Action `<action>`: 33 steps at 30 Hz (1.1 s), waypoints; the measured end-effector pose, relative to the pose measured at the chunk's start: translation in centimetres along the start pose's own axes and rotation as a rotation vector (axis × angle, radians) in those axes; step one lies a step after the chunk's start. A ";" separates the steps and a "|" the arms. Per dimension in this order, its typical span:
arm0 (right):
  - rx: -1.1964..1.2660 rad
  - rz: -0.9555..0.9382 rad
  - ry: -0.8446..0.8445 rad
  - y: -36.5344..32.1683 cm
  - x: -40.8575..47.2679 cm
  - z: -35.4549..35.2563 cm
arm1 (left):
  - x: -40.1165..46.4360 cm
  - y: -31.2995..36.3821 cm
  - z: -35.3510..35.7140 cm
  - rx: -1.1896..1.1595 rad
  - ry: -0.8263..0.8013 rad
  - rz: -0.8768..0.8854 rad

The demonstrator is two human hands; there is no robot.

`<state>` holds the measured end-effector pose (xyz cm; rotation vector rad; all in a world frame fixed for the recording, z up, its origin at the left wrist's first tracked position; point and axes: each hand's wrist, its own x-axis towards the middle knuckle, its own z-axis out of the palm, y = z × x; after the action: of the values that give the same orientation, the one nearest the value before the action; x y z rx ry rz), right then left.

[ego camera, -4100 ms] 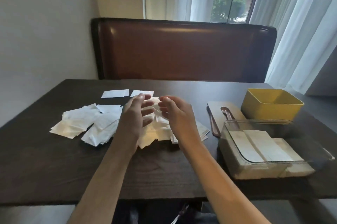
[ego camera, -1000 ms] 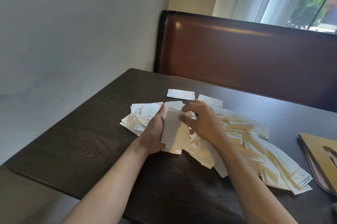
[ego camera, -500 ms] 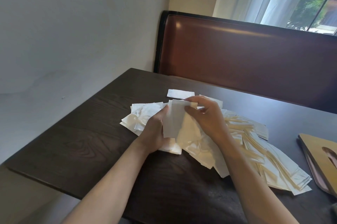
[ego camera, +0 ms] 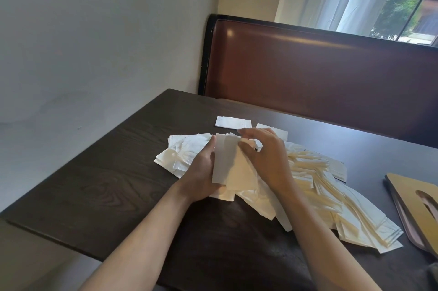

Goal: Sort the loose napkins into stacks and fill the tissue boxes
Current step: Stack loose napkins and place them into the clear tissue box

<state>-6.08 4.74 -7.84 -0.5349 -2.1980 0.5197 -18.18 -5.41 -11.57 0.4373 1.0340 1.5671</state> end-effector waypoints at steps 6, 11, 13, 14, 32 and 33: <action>-0.005 0.094 0.102 0.7 0.2 0.1 | 0.4 -0.4 -0.2 0.056 0.053 0.035; 0.118 0.307 0.160 0.7 0.2 0.0 | -0.2 -0.2 0.6 0.071 -0.030 0.089; 0.158 0.365 0.162 0.8 0.2 0.2 | -0.4 -0.2 0.5 0.175 -0.091 0.145; 0.180 0.388 0.149 0.9 0.3 0.1 | -0.5 -0.2 0.4 0.226 -0.094 0.186; 0.639 0.507 -0.061 -0.9 -2.2 -3.8 | -2.0 -0.3 -0.1 0.510 -0.161 0.332; 0.651 0.510 -0.061 -1.0 -2.4 -4.0 | -2.0 -0.5 0.0 0.516 -0.169 0.326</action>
<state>-1.73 3.39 -6.42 -0.7141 -1.7811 1.4657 -17.28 -7.32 -11.48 1.1205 1.2780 1.4975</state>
